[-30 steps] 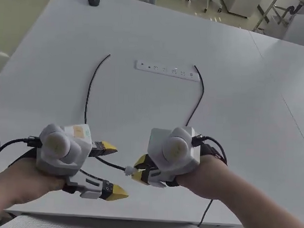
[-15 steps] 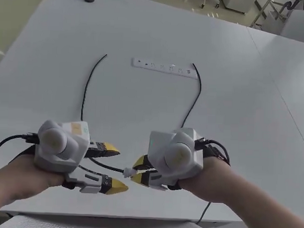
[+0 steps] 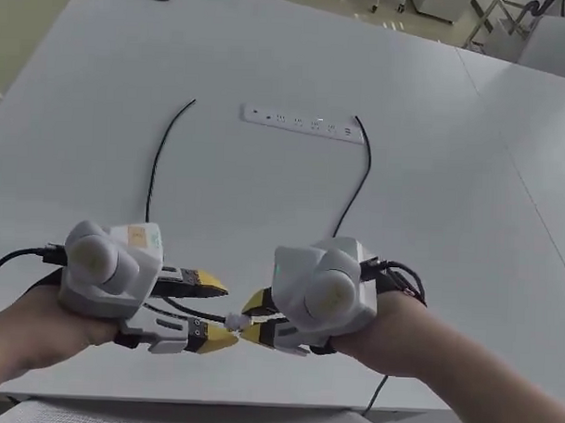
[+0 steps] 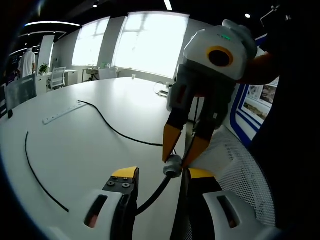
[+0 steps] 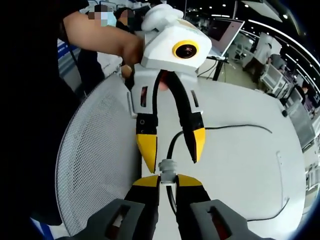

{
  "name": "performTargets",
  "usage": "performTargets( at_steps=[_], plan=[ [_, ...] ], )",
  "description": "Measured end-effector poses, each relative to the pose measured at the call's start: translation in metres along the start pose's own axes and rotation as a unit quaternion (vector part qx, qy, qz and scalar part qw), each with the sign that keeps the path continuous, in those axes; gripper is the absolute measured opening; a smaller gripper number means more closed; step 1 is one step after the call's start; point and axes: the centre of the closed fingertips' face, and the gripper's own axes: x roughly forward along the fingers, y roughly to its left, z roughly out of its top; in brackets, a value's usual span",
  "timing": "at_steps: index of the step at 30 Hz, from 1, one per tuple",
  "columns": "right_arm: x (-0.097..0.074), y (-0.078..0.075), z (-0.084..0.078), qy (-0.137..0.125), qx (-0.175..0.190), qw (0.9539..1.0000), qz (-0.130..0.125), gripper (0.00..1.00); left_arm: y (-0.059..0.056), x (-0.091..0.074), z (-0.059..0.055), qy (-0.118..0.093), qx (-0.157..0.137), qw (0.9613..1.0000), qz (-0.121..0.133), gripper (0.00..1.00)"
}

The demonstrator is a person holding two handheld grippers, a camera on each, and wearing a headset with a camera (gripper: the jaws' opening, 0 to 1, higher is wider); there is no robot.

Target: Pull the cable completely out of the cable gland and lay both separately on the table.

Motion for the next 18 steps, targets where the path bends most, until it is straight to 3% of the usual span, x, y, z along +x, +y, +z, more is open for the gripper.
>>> performTargets(
  at_steps=[18],
  plan=[
    [-0.001, -0.002, -0.003, 0.002, -0.022, 0.9998, -0.005, 0.06, -0.012, 0.007, 0.000, 0.007, 0.003, 0.9996, -0.028, 0.19]
  ],
)
